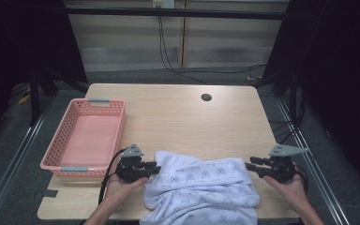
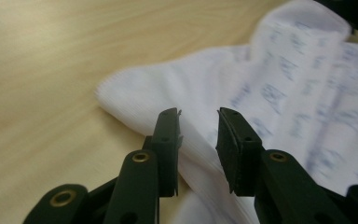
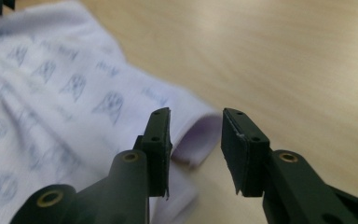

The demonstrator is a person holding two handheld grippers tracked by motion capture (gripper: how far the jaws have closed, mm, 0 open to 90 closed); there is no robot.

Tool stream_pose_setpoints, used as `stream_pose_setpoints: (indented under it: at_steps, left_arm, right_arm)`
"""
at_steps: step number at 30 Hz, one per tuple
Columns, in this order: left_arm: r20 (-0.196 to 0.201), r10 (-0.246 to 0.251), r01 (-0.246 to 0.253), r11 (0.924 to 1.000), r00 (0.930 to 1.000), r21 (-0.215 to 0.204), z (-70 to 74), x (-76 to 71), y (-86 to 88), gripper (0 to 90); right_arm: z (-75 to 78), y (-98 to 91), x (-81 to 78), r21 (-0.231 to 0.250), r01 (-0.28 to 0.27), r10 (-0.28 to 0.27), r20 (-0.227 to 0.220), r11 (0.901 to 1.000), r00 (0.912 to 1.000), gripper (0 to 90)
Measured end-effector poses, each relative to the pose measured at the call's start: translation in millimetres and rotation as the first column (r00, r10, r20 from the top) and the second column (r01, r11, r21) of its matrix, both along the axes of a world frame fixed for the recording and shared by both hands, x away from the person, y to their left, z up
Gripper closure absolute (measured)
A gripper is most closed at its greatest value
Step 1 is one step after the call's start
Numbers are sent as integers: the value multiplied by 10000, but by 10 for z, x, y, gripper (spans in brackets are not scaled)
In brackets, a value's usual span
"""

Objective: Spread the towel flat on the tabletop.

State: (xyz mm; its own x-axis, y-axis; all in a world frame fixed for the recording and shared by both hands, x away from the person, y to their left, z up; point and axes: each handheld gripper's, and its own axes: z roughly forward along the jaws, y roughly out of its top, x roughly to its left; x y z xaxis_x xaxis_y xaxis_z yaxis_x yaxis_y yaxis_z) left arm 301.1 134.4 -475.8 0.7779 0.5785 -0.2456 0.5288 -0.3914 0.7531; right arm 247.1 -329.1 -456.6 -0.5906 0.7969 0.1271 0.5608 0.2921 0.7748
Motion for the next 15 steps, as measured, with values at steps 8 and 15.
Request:
stream_pose_setpoints:
  at_steps: [8,15]
  left_arm:
    - [-425,291,-275,9989,9987,384,-160,192,-107,529]
    - [-644,-175,212,9982,9978,563,-221,134,-116,828]
  right_arm:
    - [-270,181,446,-11,-211,208,-1037,9998,9944,541]
    - [-383,252,395,-163,-496,465,-1543,9986,9869,758]
